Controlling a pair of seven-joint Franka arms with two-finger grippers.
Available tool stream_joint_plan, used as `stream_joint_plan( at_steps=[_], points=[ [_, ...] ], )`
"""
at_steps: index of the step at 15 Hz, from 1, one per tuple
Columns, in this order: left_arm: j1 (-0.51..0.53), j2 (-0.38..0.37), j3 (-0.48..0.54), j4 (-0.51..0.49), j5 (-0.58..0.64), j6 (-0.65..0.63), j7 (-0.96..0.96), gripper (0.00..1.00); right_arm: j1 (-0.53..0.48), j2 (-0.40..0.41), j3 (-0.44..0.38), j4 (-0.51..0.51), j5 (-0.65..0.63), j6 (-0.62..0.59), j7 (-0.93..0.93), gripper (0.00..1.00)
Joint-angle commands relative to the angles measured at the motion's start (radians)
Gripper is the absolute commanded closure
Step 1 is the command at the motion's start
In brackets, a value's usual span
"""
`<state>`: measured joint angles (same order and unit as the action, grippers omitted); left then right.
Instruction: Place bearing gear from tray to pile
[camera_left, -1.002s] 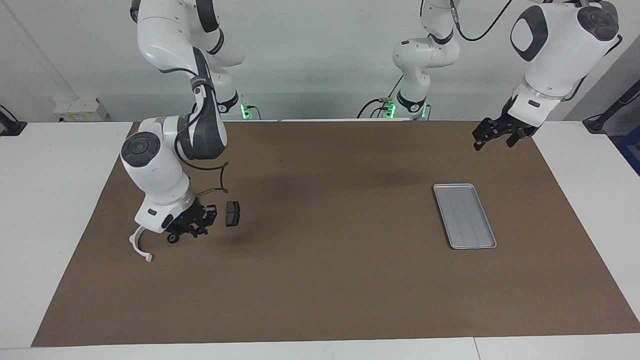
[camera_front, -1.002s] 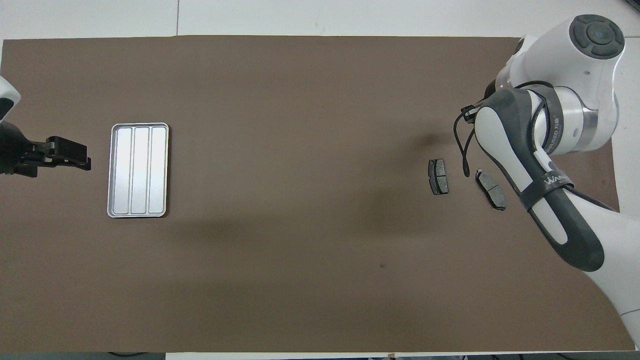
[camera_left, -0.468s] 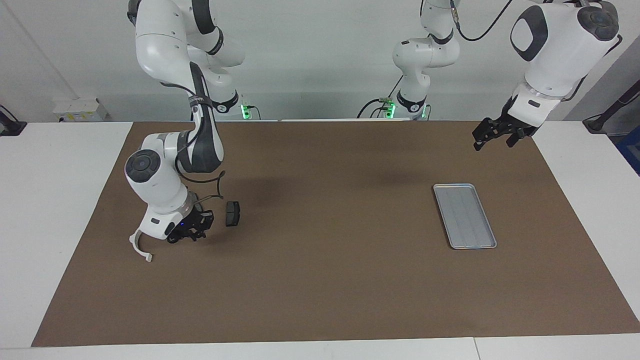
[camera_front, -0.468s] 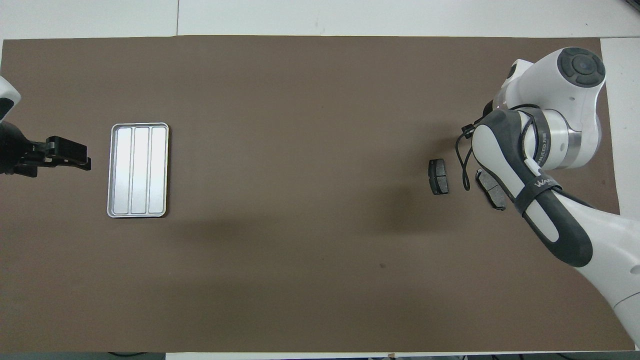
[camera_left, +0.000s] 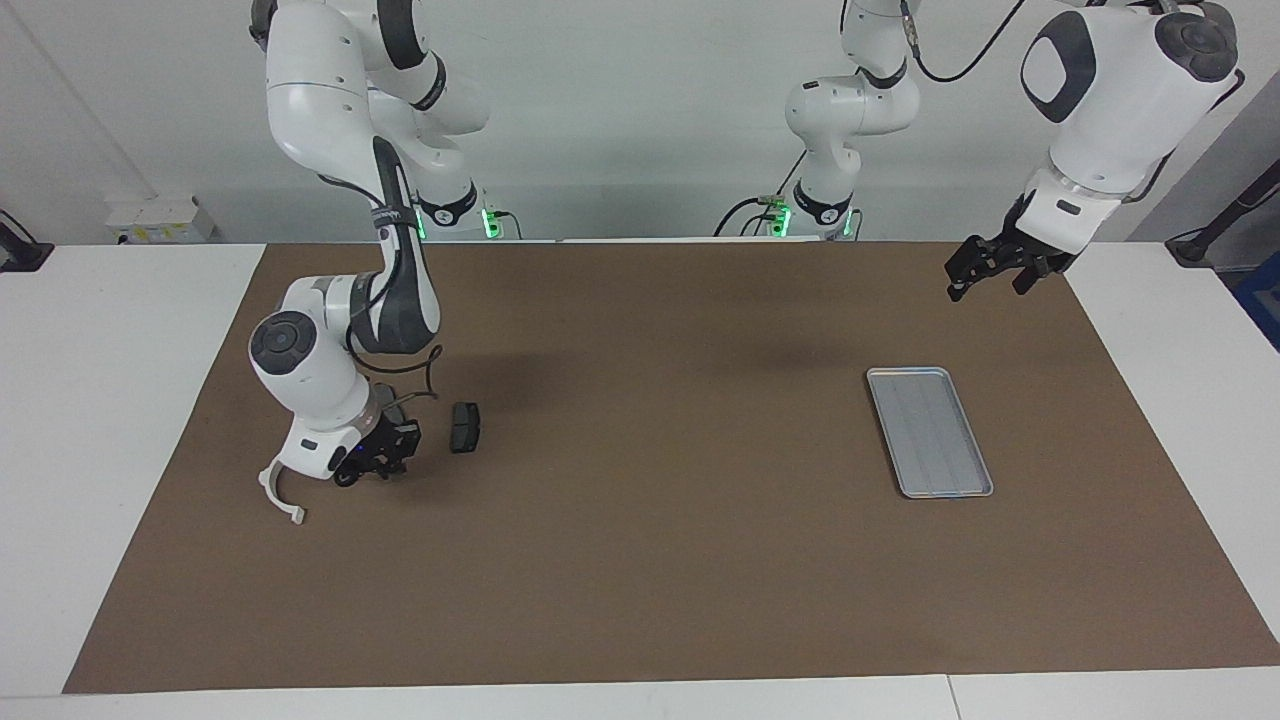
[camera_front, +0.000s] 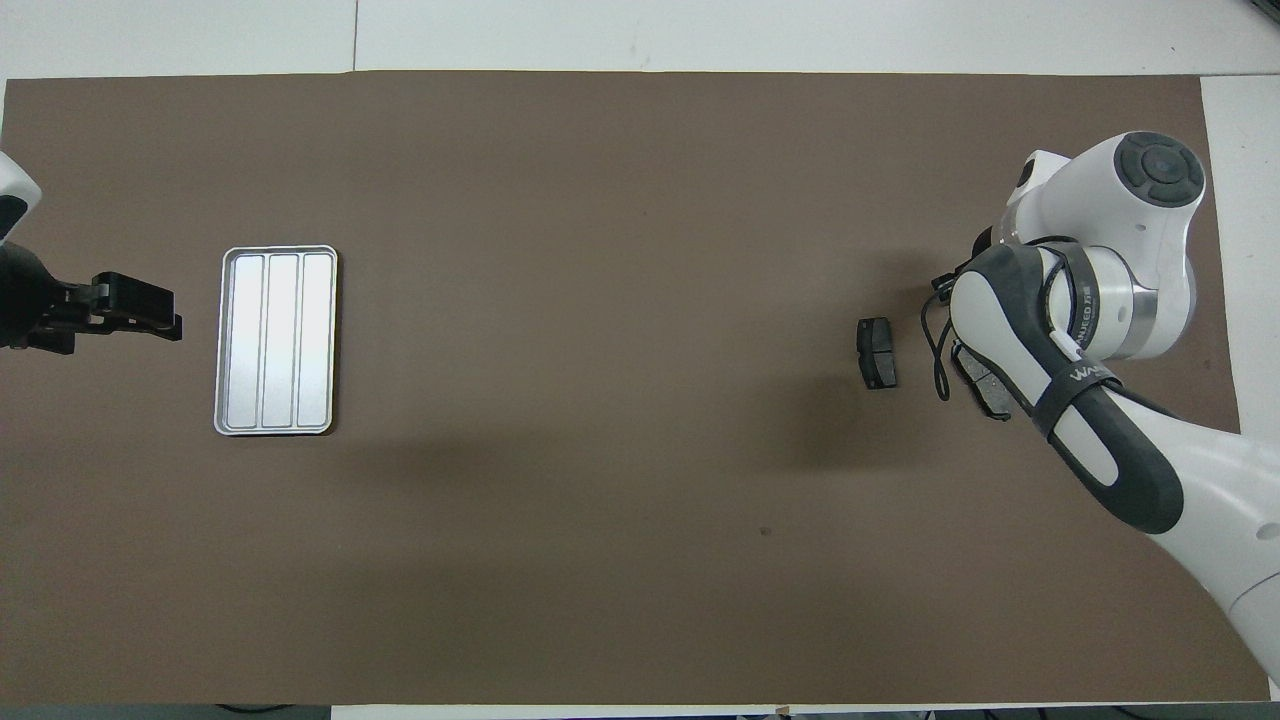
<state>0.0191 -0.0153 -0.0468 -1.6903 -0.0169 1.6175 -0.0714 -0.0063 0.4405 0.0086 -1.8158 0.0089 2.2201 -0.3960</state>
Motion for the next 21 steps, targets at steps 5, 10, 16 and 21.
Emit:
stream_joint_plan(
  at_steps=[5, 10, 16, 21],
  points=[
    [0.005, -0.015, -0.004, -0.012, 0.011, -0.001, 0.004, 0.0, -0.012, -0.031, 0.016, -0.069, 0.017, 0.052, -0.02, 1.0],
    [0.004, -0.015, -0.004, -0.012, 0.011, -0.001, 0.004, 0.0, 0.002, -0.069, 0.018, -0.054, 0.017, 0.033, 0.046, 0.0],
    [0.005, -0.015, -0.004, -0.012, 0.011, -0.001, 0.004, 0.0, 0.083, -0.16, 0.007, 0.062, -0.088, -0.106, 0.186, 0.0],
    [0.005, -0.015, -0.004, -0.012, 0.011, -0.001, 0.004, 0.0, 0.086, -0.317, 0.018, 0.127, -0.11, -0.294, 0.29, 0.0]
  ],
)
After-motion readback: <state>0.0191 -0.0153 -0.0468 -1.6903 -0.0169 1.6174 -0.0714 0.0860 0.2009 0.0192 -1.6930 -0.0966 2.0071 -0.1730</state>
